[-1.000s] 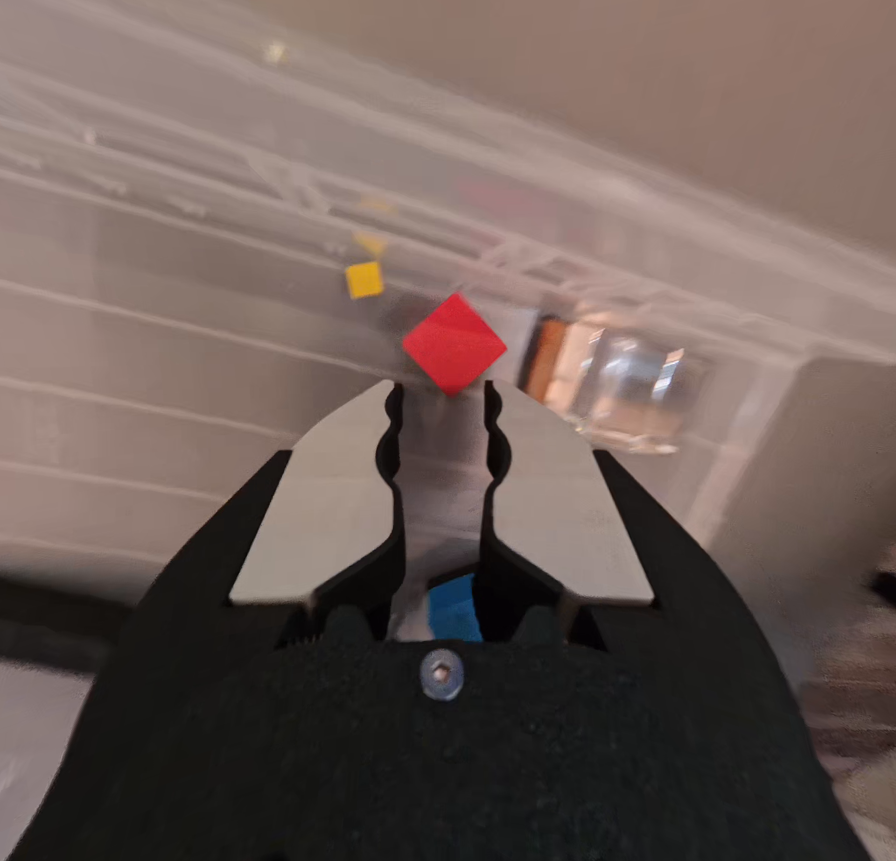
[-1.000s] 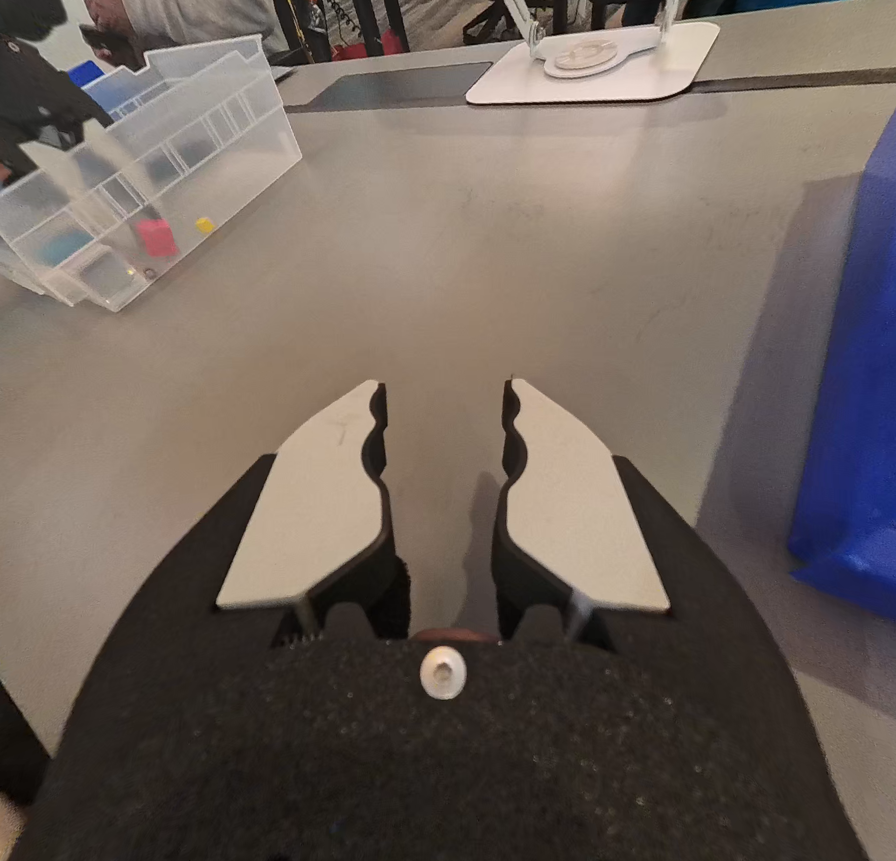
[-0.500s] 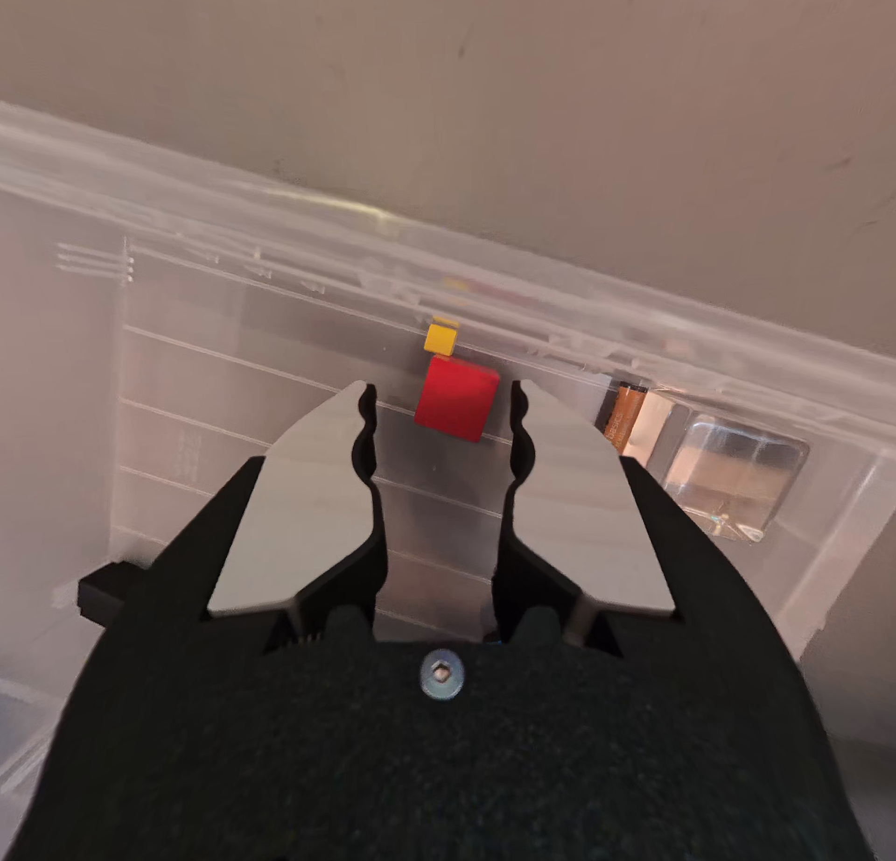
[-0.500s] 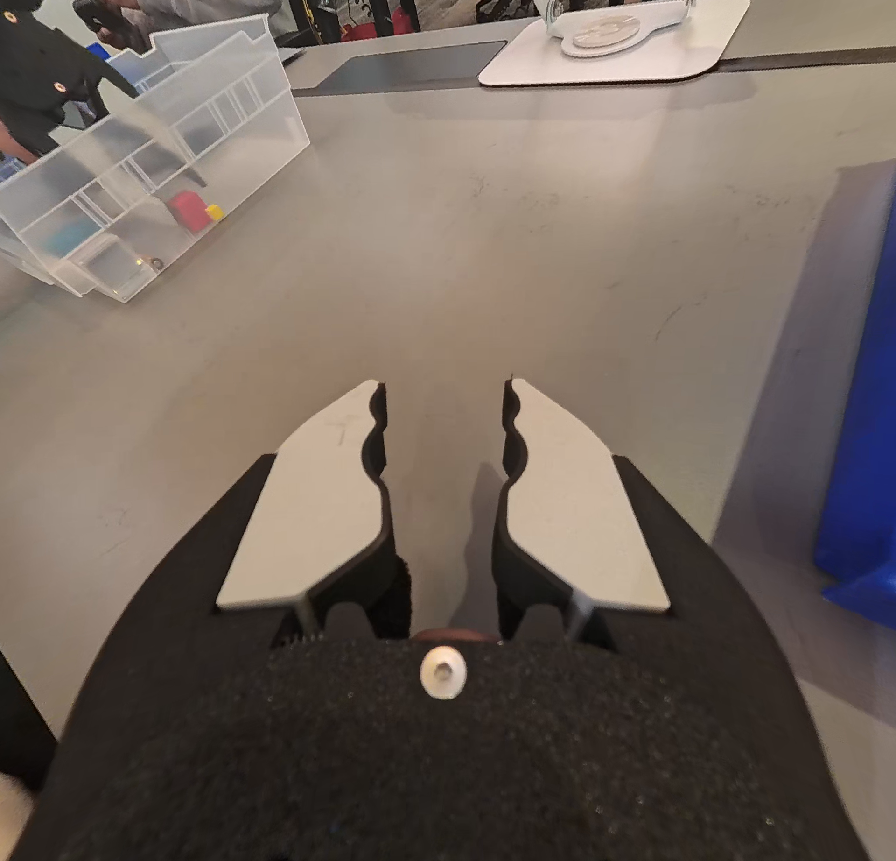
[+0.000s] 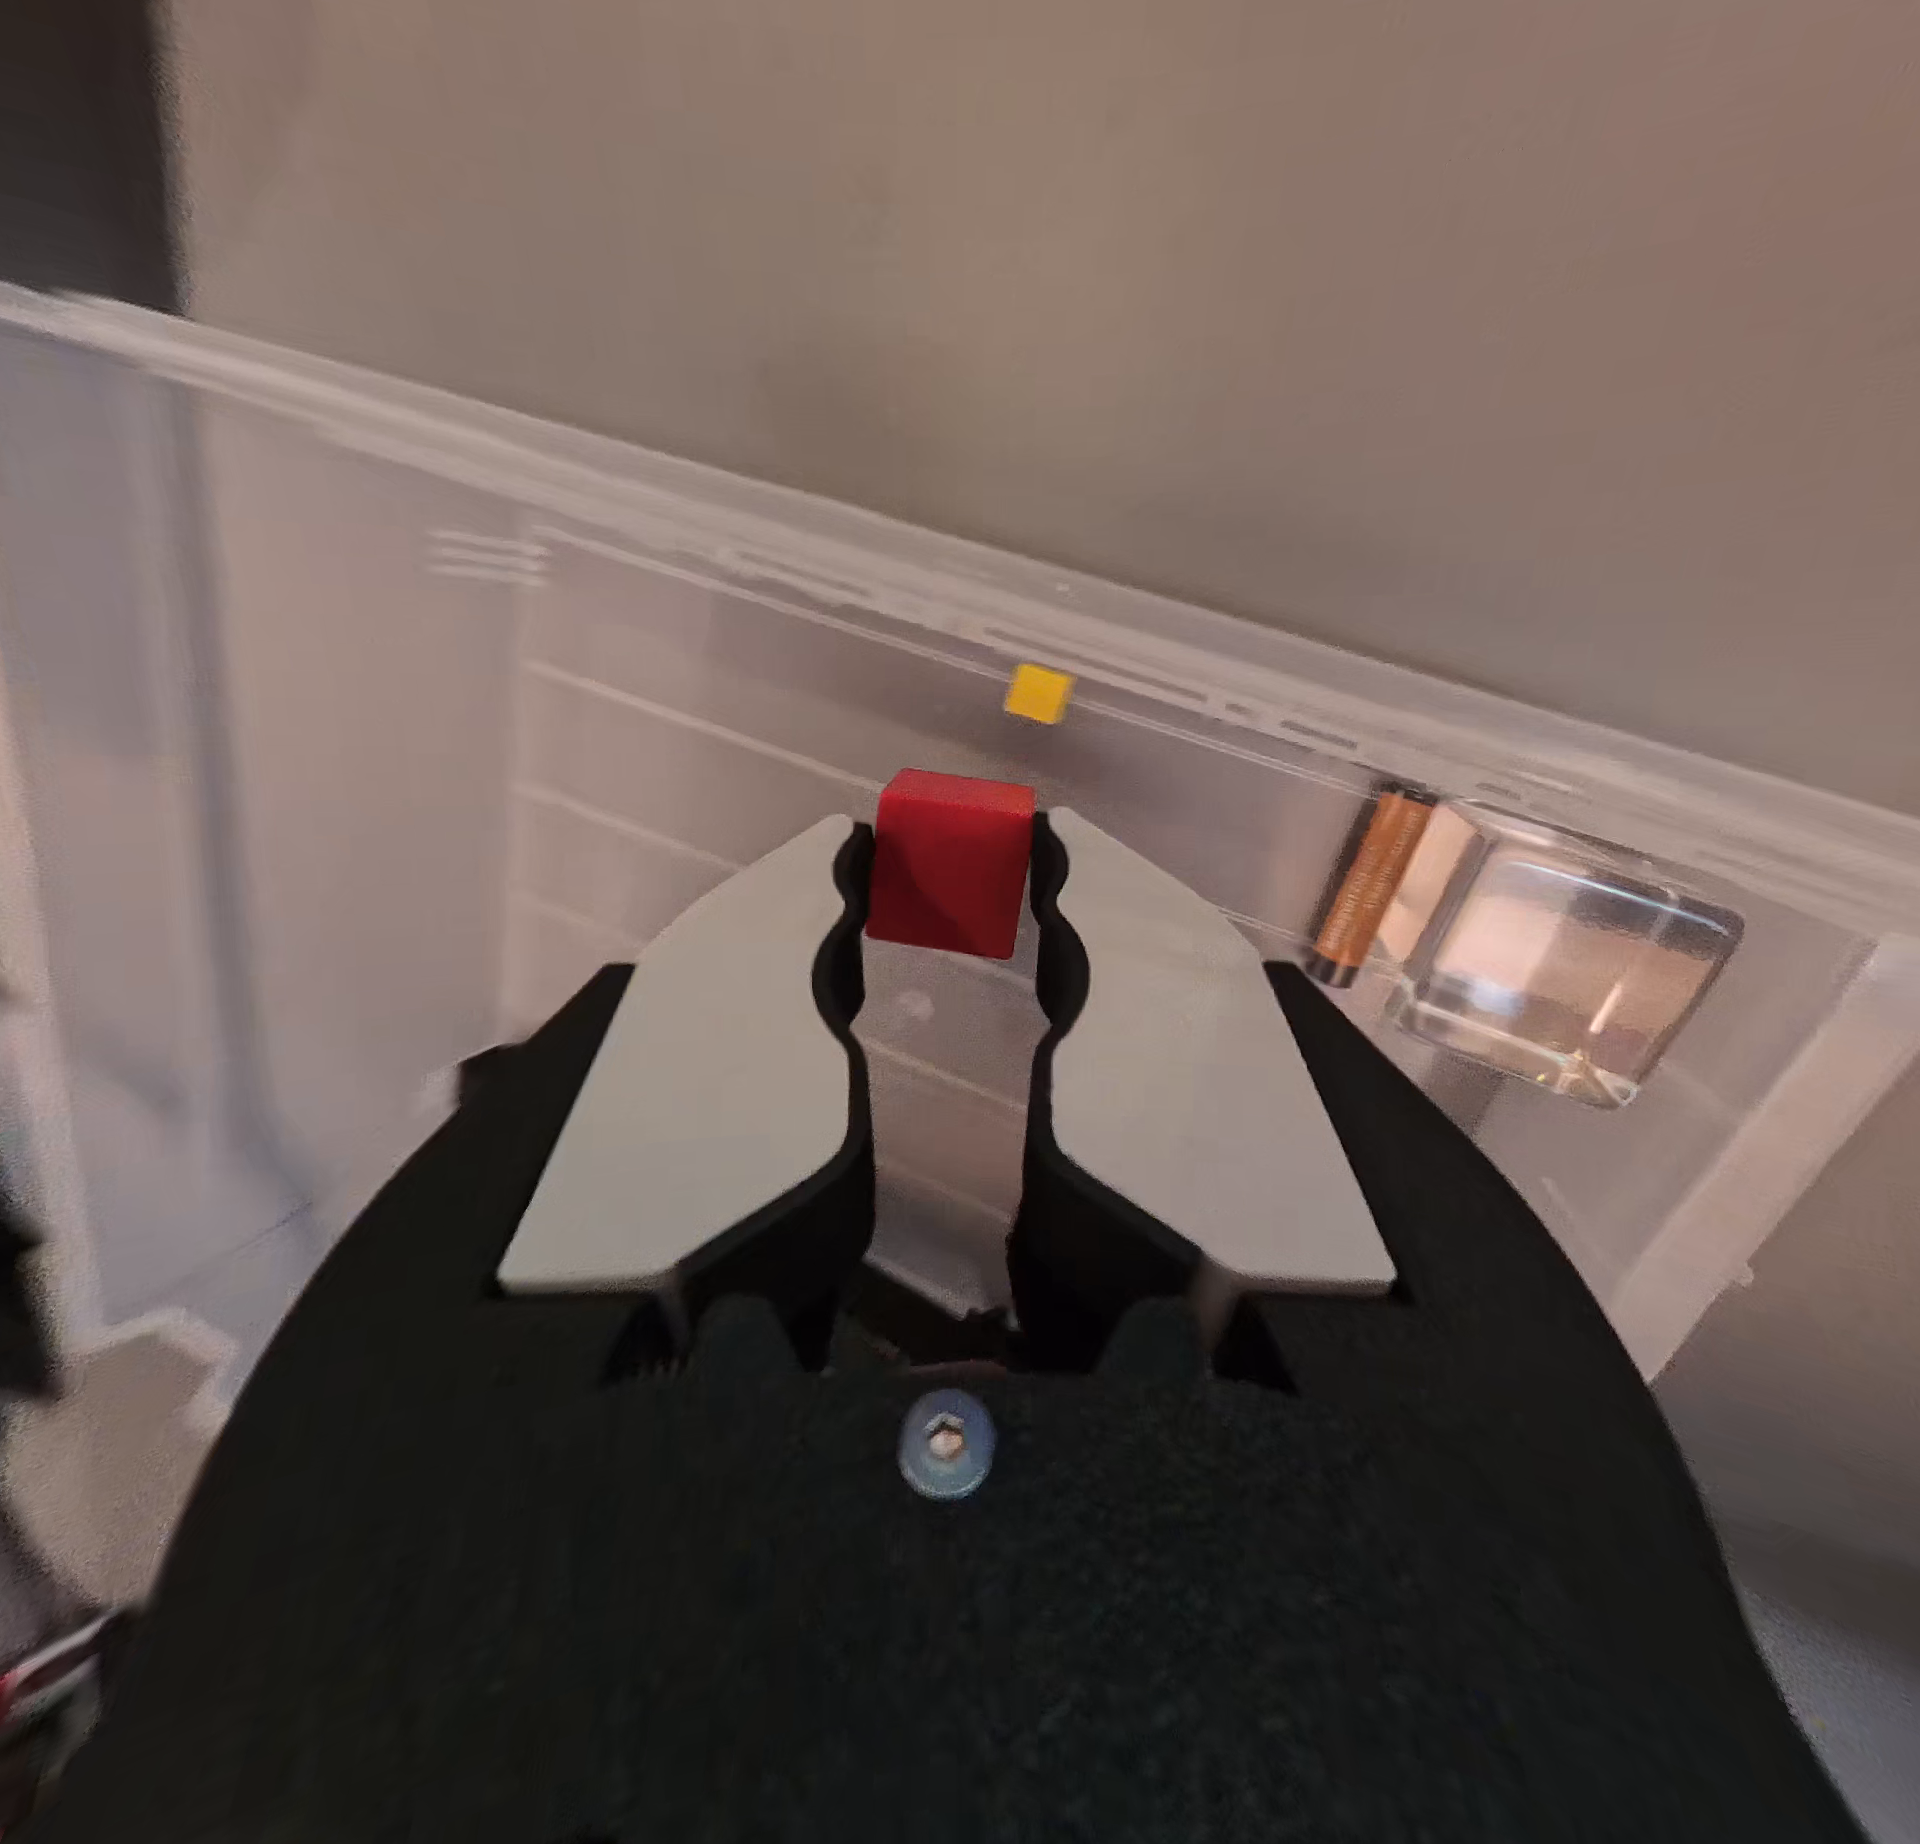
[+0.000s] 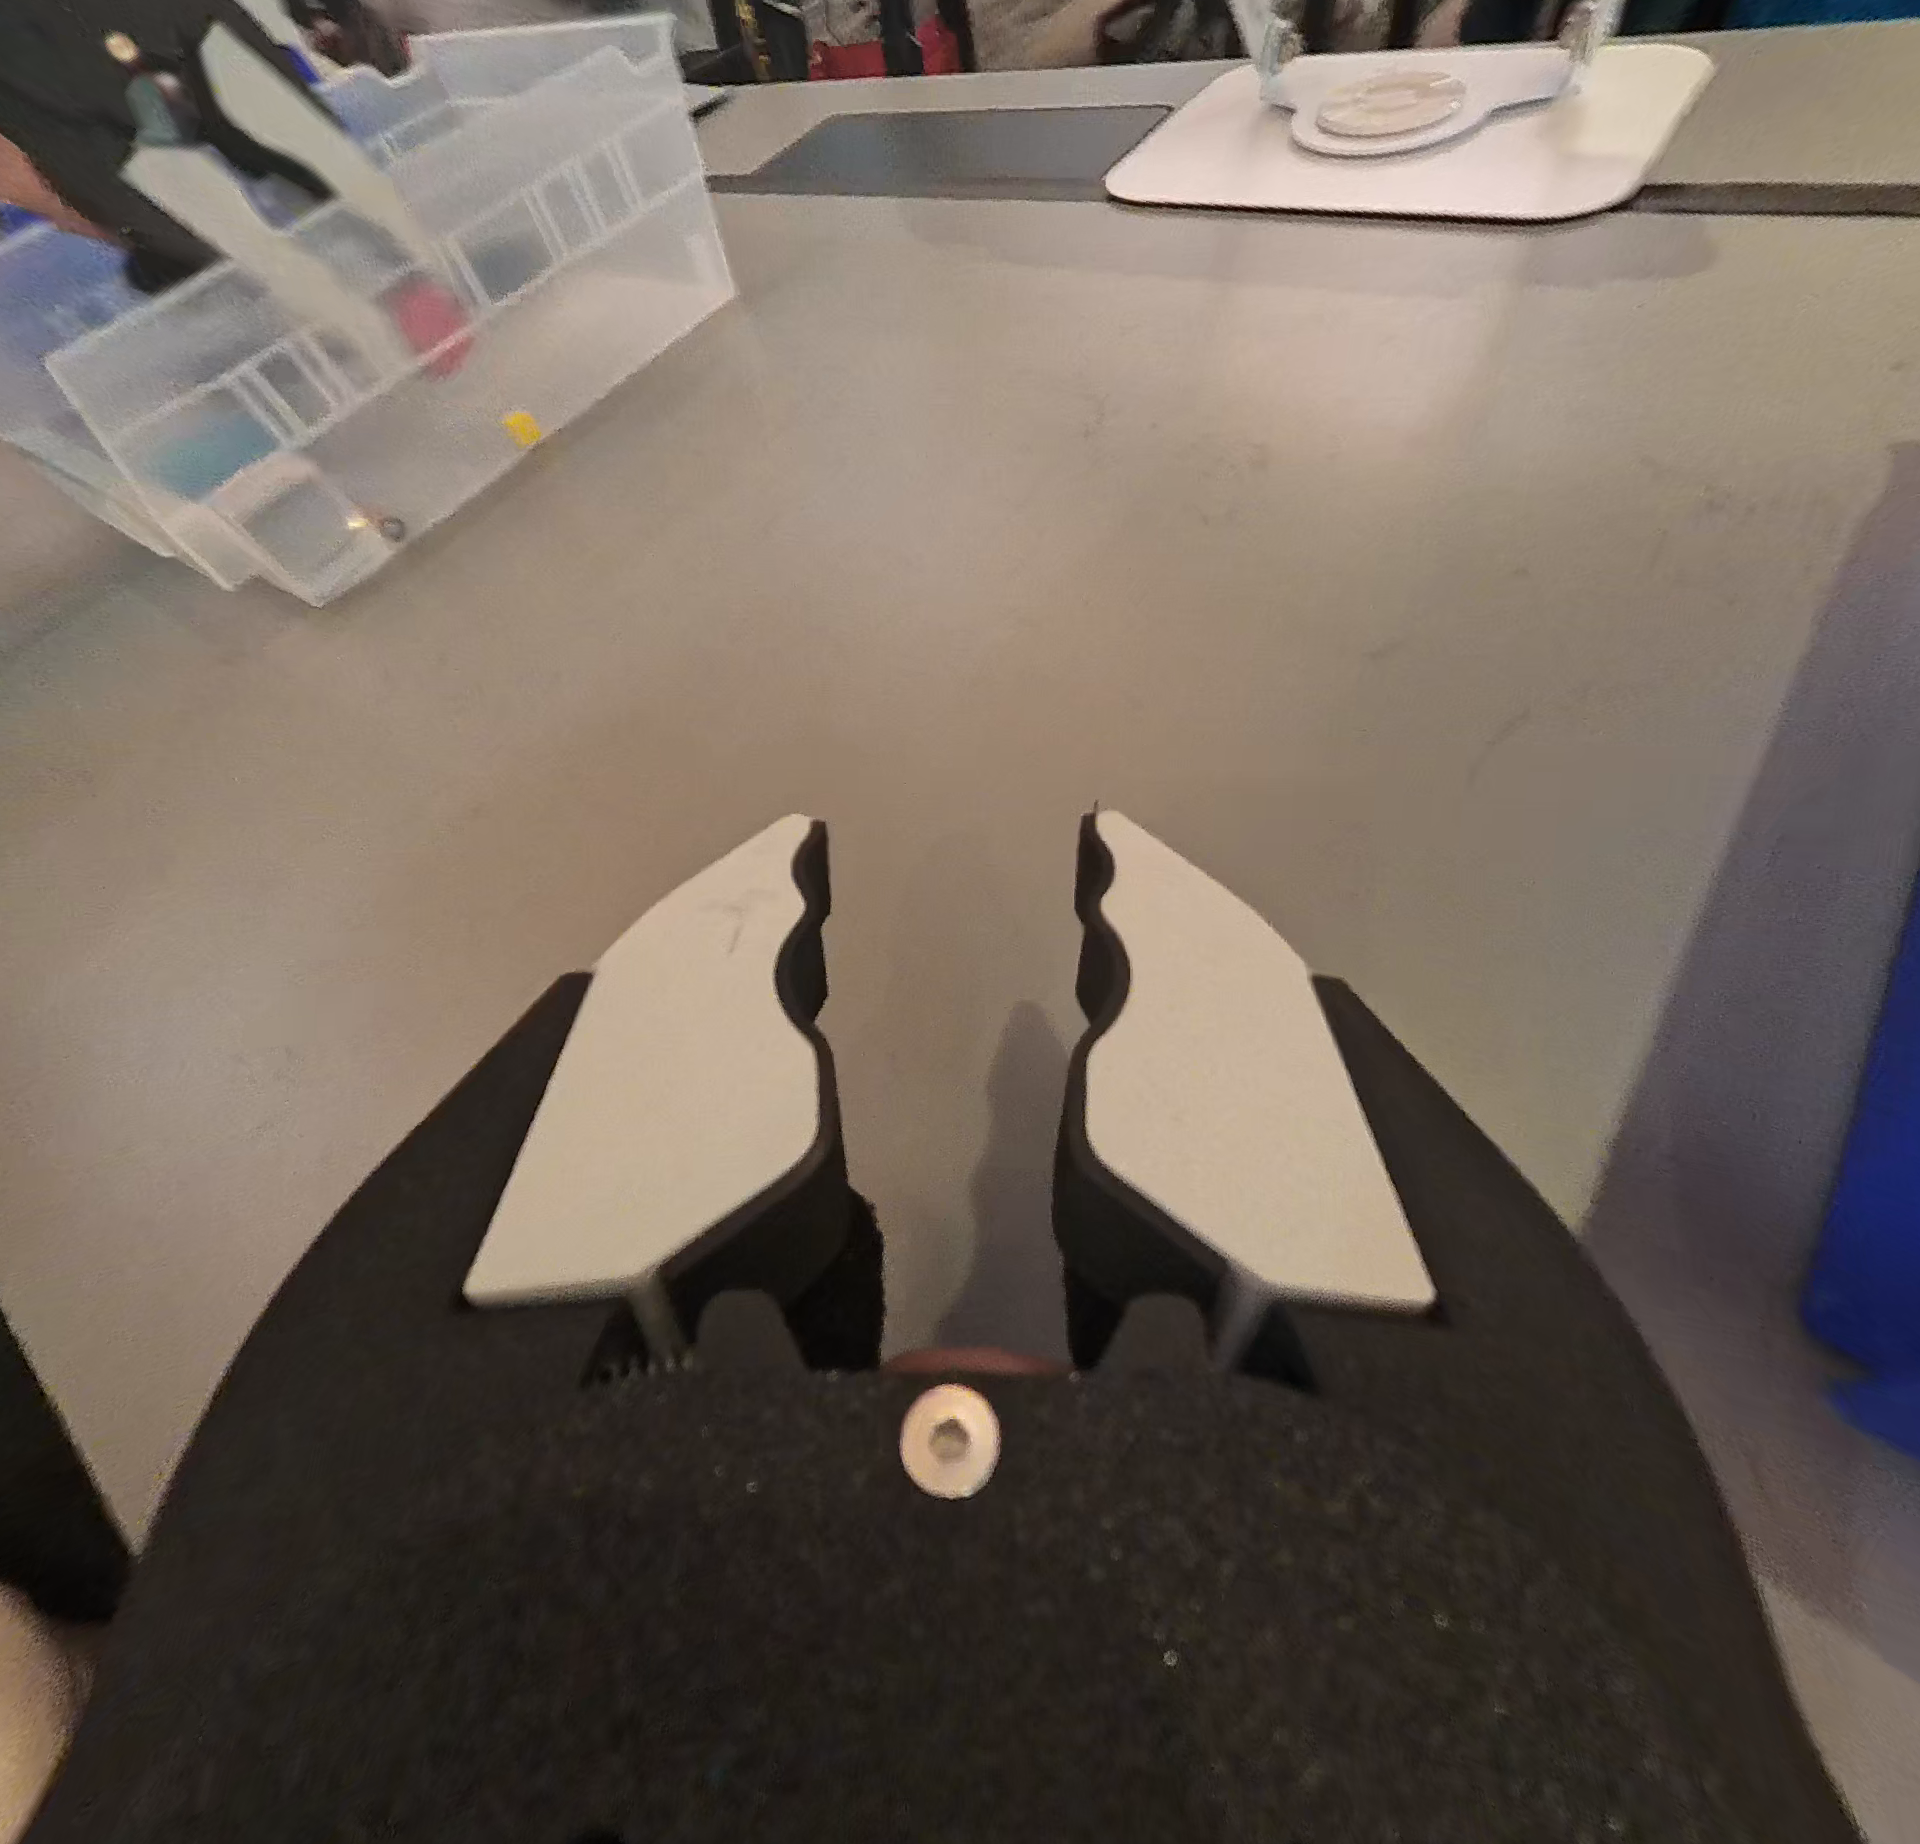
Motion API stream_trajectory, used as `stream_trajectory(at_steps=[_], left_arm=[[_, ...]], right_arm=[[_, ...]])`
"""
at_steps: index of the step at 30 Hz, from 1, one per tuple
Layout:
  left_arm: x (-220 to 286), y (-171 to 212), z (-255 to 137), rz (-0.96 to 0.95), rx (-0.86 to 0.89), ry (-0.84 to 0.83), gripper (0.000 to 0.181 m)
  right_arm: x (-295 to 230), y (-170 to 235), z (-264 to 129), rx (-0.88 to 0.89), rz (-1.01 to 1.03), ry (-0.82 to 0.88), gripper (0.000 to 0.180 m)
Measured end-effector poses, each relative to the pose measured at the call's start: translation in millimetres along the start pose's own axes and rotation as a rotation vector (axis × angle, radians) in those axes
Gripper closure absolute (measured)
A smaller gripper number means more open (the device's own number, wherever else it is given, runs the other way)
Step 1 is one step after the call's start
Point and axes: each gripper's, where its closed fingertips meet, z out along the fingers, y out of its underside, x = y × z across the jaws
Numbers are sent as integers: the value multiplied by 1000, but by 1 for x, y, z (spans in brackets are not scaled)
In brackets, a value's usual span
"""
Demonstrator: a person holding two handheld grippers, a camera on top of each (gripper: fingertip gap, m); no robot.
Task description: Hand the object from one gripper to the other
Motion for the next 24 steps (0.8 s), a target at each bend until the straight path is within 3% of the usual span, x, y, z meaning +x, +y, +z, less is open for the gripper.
stream_trajectory(at_steps=[1,4,7,9,13,18,24], left_arm=[[-7,-5,-10,3,21,-61,152],[-25,-42,-51,-22,179,-245,152],[-26,-100,-96,-76,471,-387,152],[-12,-140,-121,-104,675,-413,152],[36,-208,-148,-98,987,-388,152],[94,-250,-149,-13,1139,-406,153],[130,-274,-135,31,1178,-290,152]], right_arm=[[-6,-3,4,-11,-5,-47,134],[-35,-23,19,-45,26,-272,129],[-64,-65,31,-58,182,-528,128],[-84,-106,27,-27,318,-743,132],[-103,-163,32,-28,501,-975,125],[-120,-152,25,-206,623,-1174,125],[-130,-138,4,-214,612,-1293,136]])
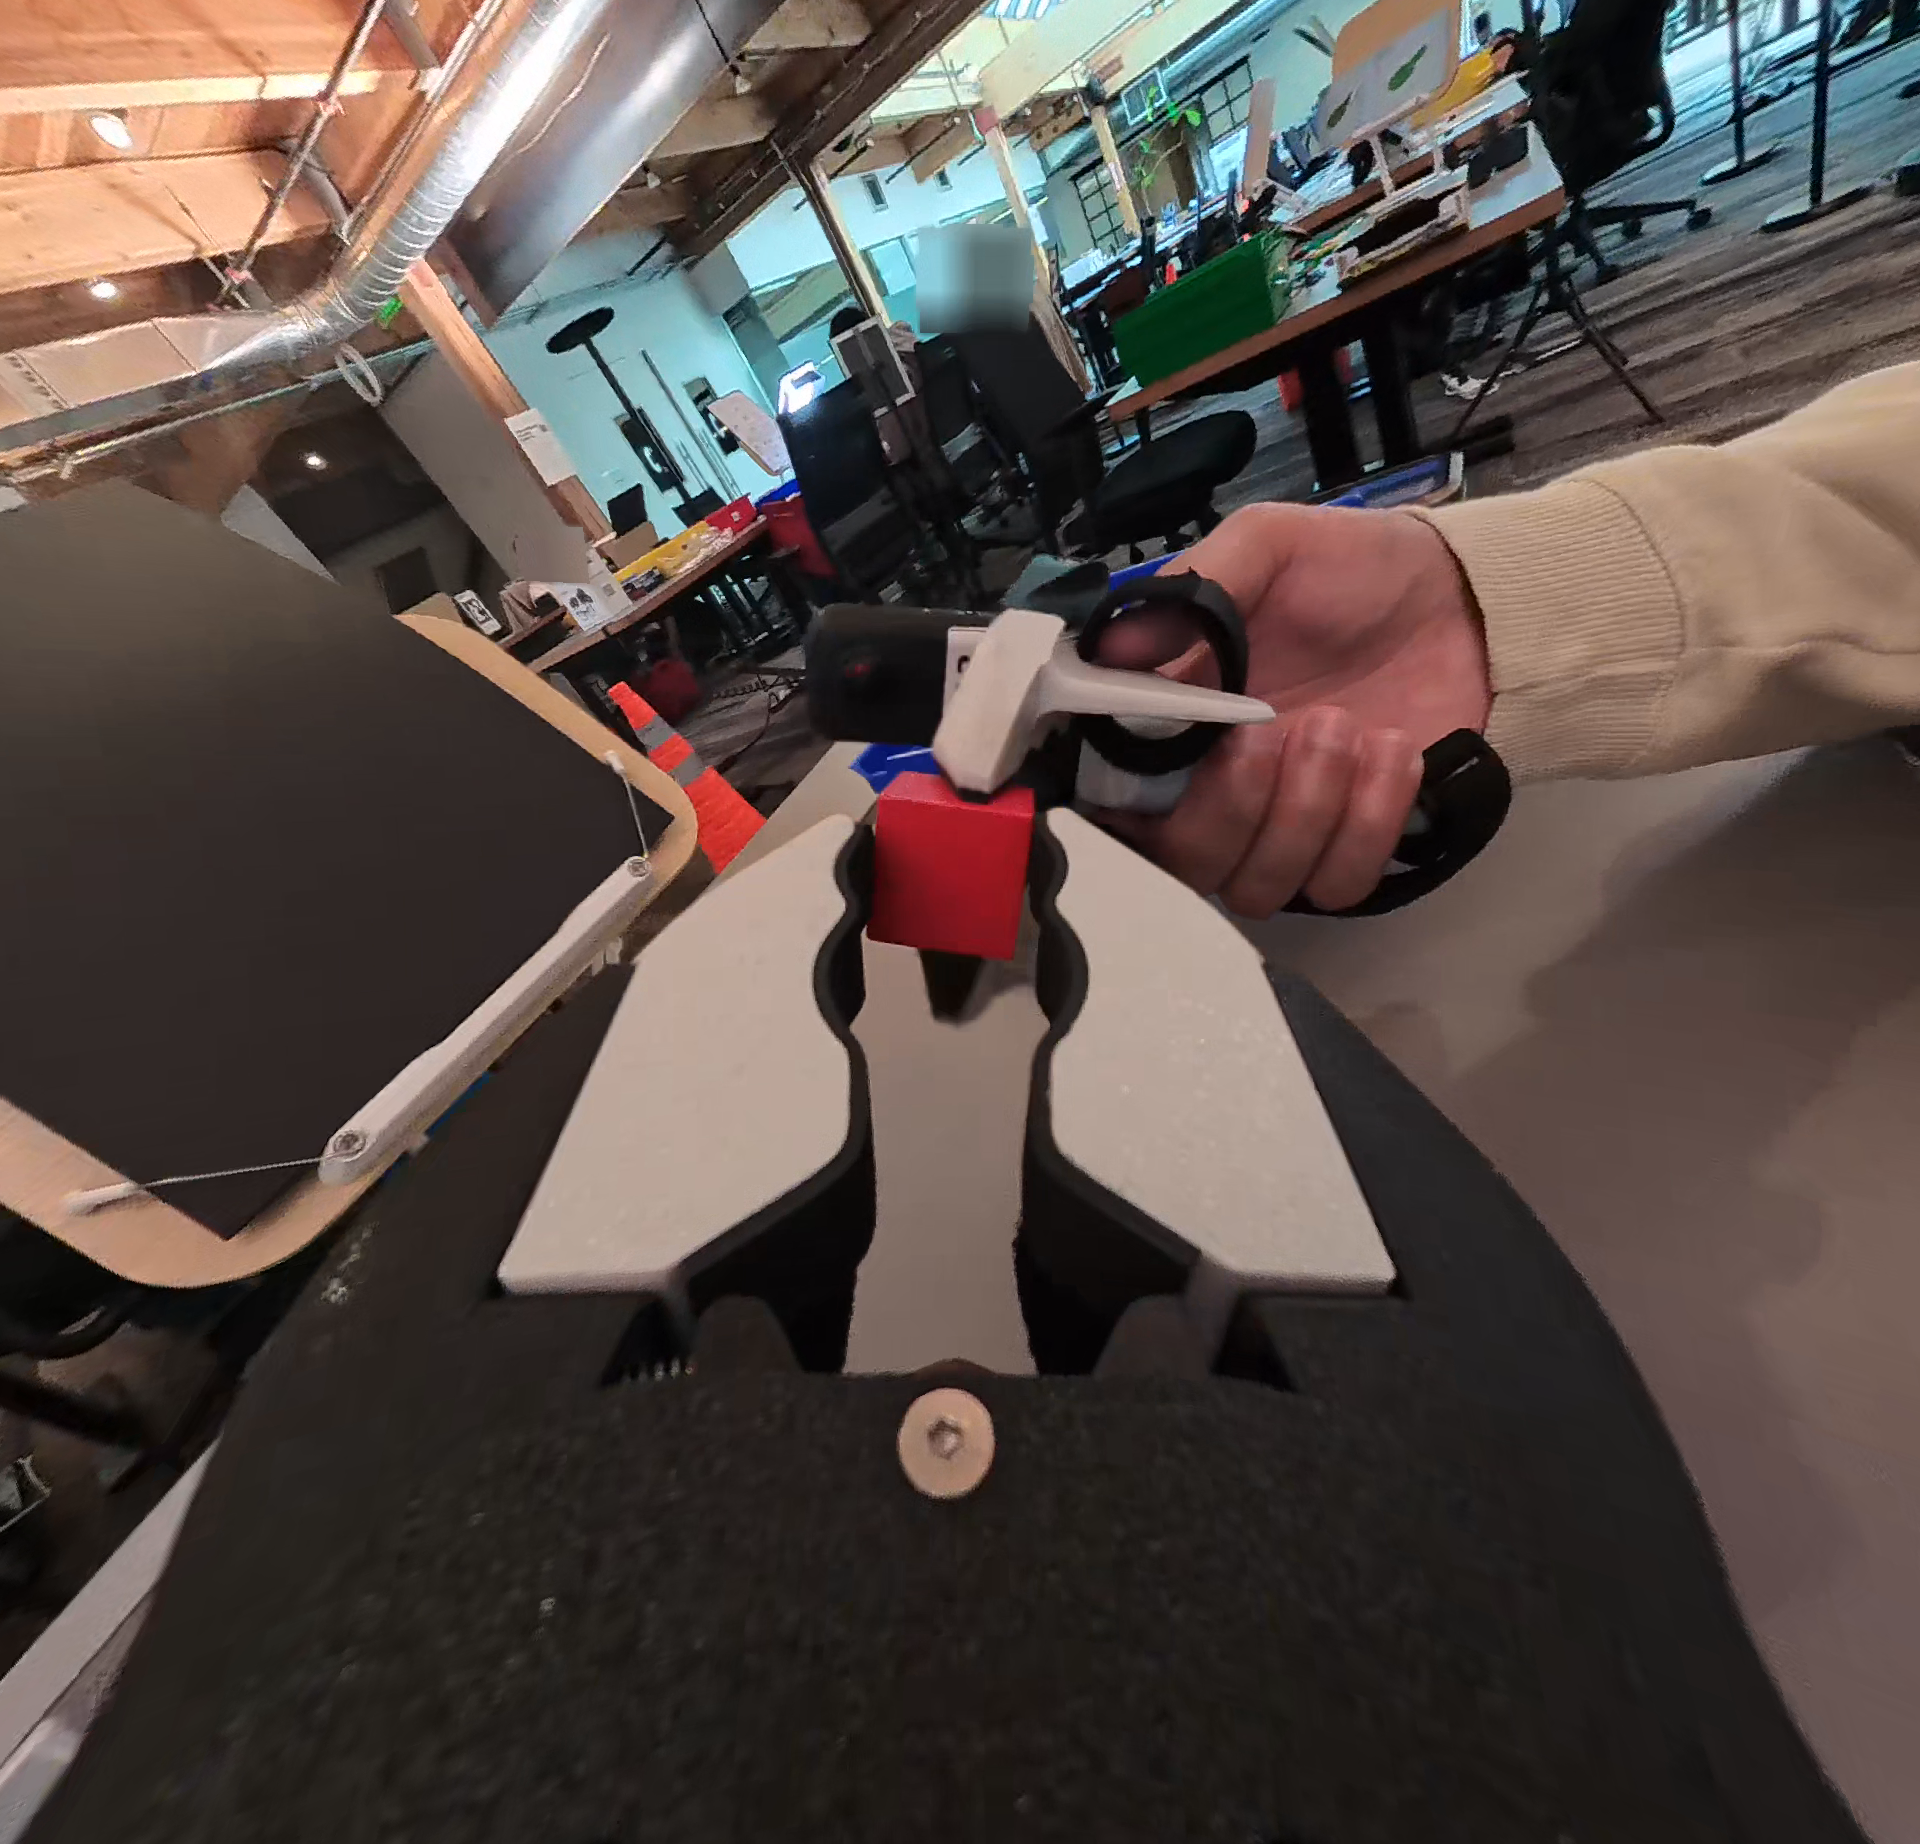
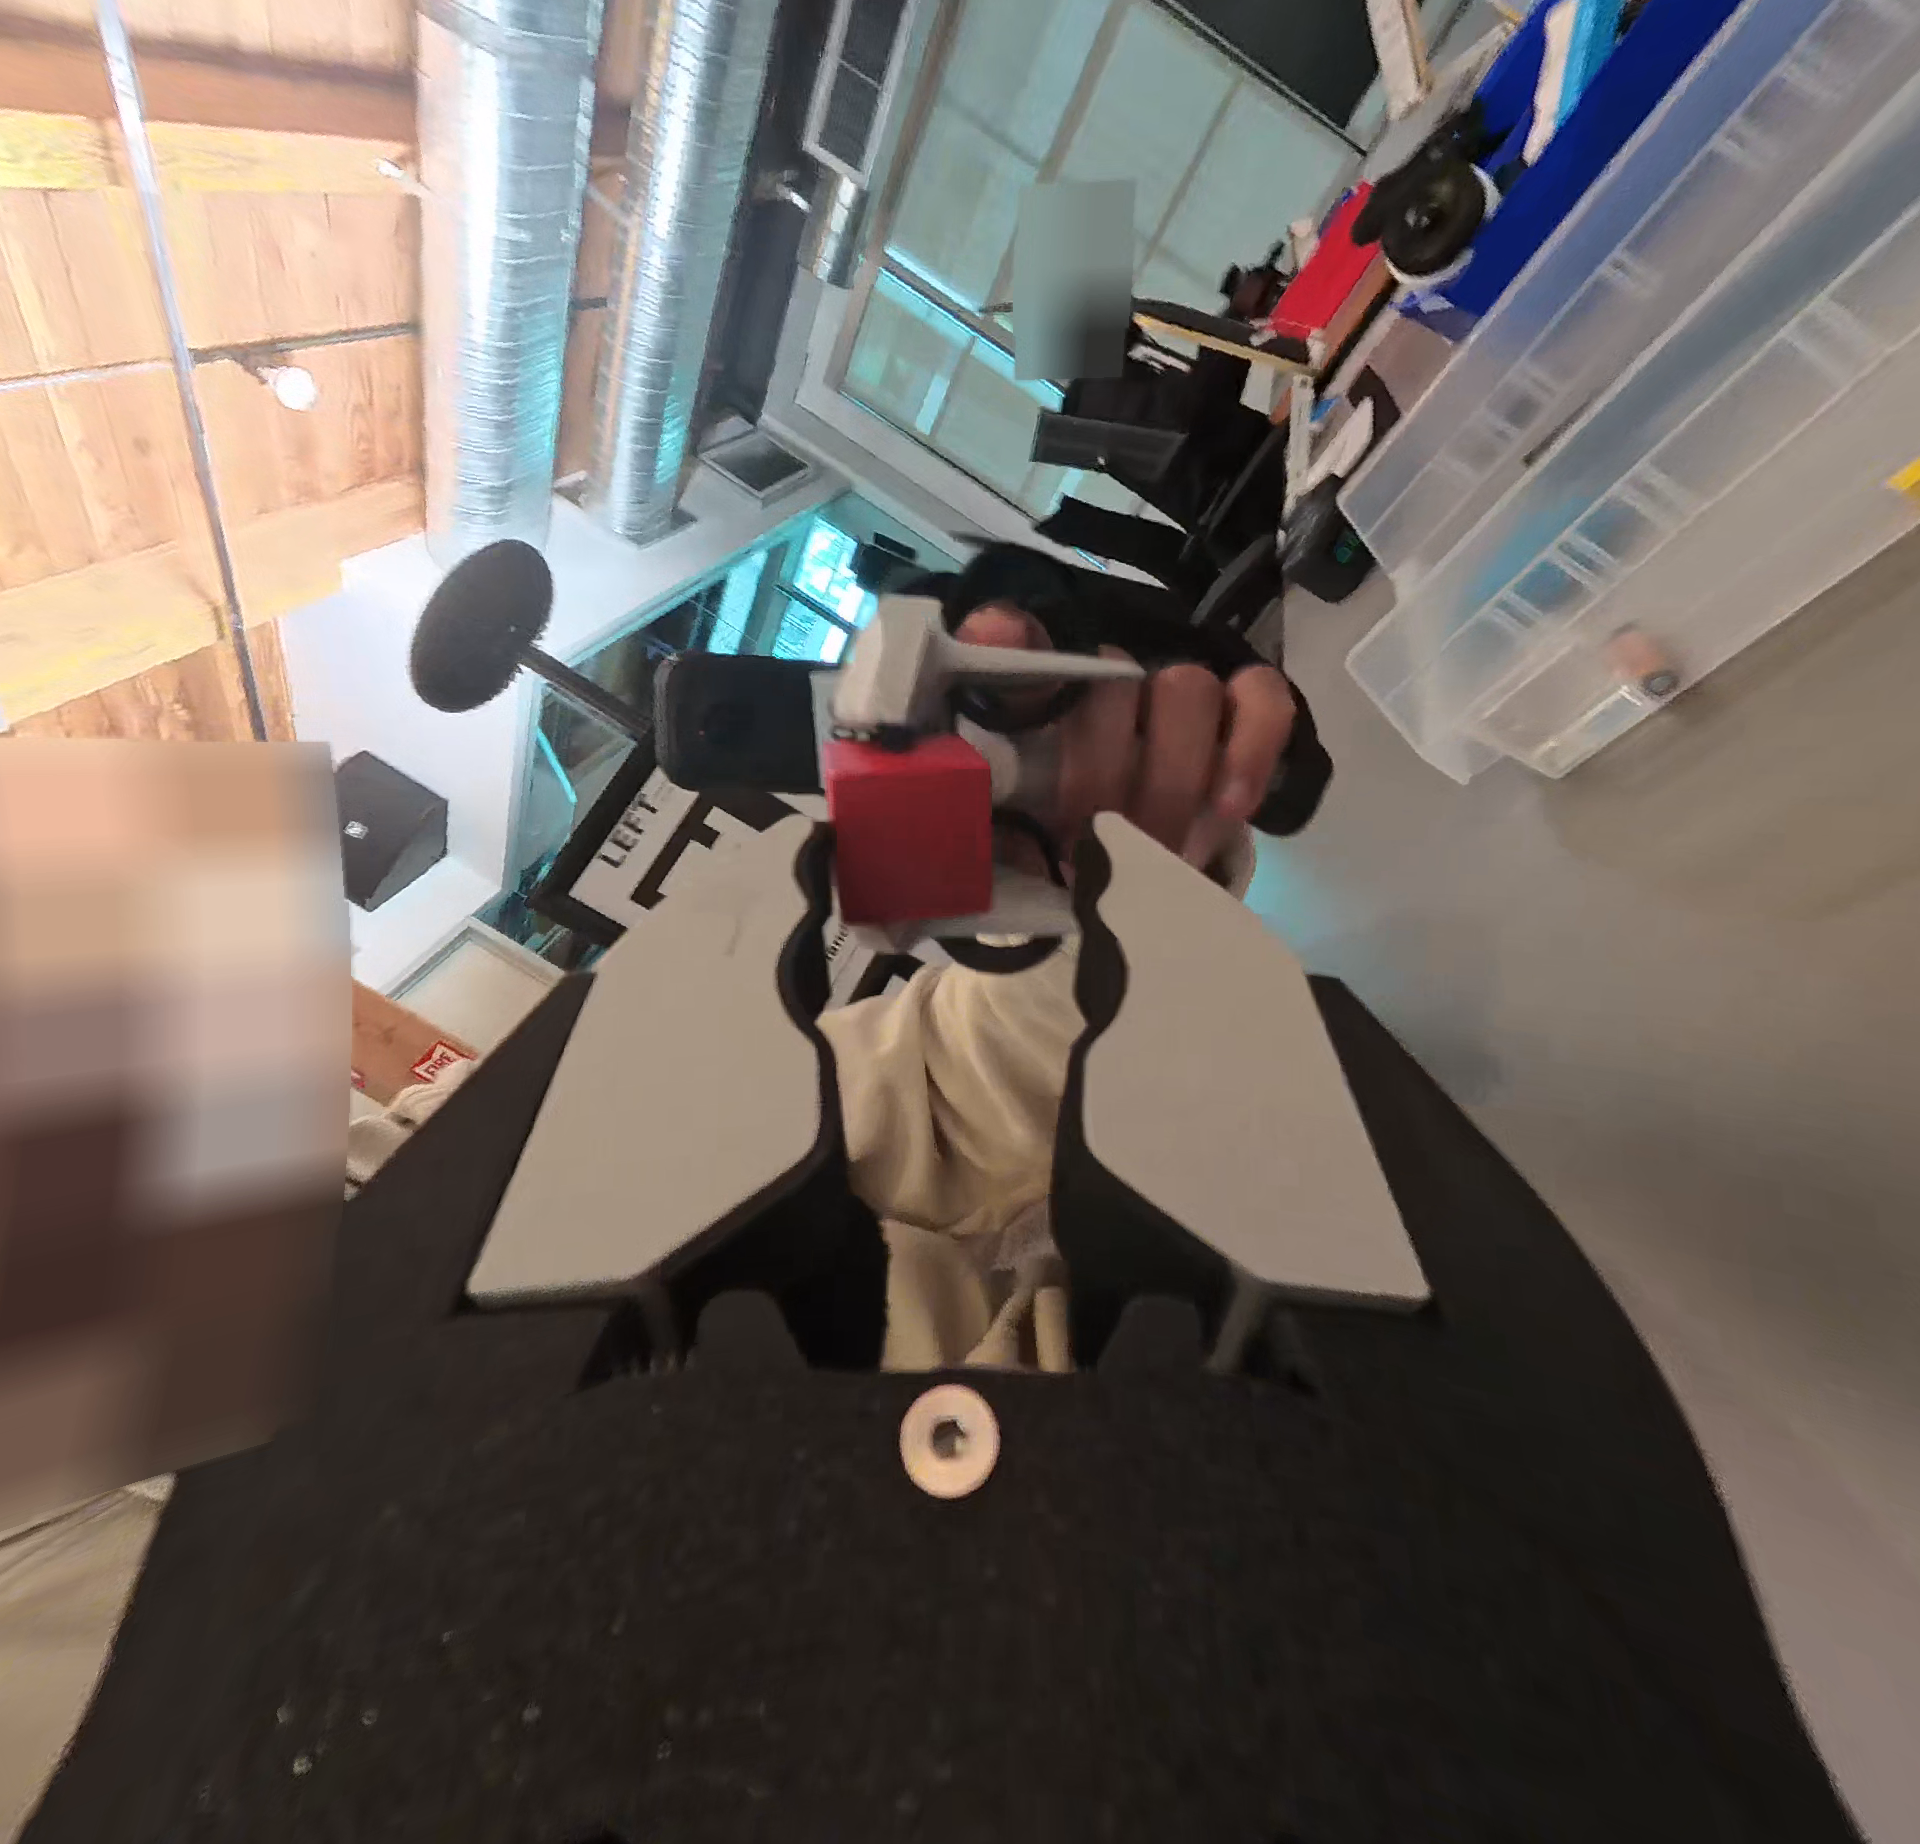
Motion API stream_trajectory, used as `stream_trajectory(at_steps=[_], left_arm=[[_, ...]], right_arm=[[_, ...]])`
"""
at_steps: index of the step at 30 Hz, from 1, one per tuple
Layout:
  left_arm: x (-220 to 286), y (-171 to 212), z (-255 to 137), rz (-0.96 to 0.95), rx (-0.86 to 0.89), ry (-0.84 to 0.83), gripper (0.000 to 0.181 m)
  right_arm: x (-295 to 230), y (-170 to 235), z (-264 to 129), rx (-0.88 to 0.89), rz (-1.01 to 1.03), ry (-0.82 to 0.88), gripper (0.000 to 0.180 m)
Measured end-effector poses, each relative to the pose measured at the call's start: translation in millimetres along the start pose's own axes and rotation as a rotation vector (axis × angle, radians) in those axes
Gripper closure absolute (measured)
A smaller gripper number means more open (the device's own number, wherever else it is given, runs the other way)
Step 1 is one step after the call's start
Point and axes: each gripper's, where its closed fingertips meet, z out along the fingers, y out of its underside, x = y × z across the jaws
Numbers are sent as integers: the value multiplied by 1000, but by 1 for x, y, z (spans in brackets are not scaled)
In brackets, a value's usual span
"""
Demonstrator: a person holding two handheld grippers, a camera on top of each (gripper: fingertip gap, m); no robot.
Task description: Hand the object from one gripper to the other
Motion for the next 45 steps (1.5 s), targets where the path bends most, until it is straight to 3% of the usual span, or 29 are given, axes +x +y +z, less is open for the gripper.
stream_trajectory(at_steps=[2,7,9,11,13,15,19,21,27,32,35,40,44,45], left_arm=[[4,3,4,10,-8,4,152],[9,19,7,-107,-29,-6,148],[18,28,3,-278,-48,28,123],[34,40,-7,-572,-63,89,102],[46,47,-18,-887,7,128,125],[47,44,-22,-1072,63,179,141],[31,43,-24,-1115,106,166,137],[28,49,-20,-1190,92,158,115],[19,64,-7,-1524,98,200,123],[22,72,-8,-1652,109,275,130],[24,68,-11,-1724,169,369,153],[27,71,-14,-1784,169,444,154],[28,65,-17,-1710,85,489,154],[26,60,-18,-1695,82,519,154]], right_arm=[[-6,-2,-4,20,1,-38,150],[7,-1,-14,19,-23,44,152],[12,-5,-19,48,-20,63,152],[18,-7,-25,61,-56,110,152],[23,-8,-31,50,-178,189,152],[27,-9,-36,43,-365,267,152],[33,-7,-39,27,-633,333,152],[32,-6,-35,54,-762,316,152],[51,17,-18,-83,-1088,406,152],[47,21,-13,-96,-1193,416,152],[54,23,-13,-132,-1227,456,151],[58,26,-12,-148,-1233,469,152],[55,29,-9,-179,-1212,459,151],[54,30,-10,-191,-1183,456,144]])
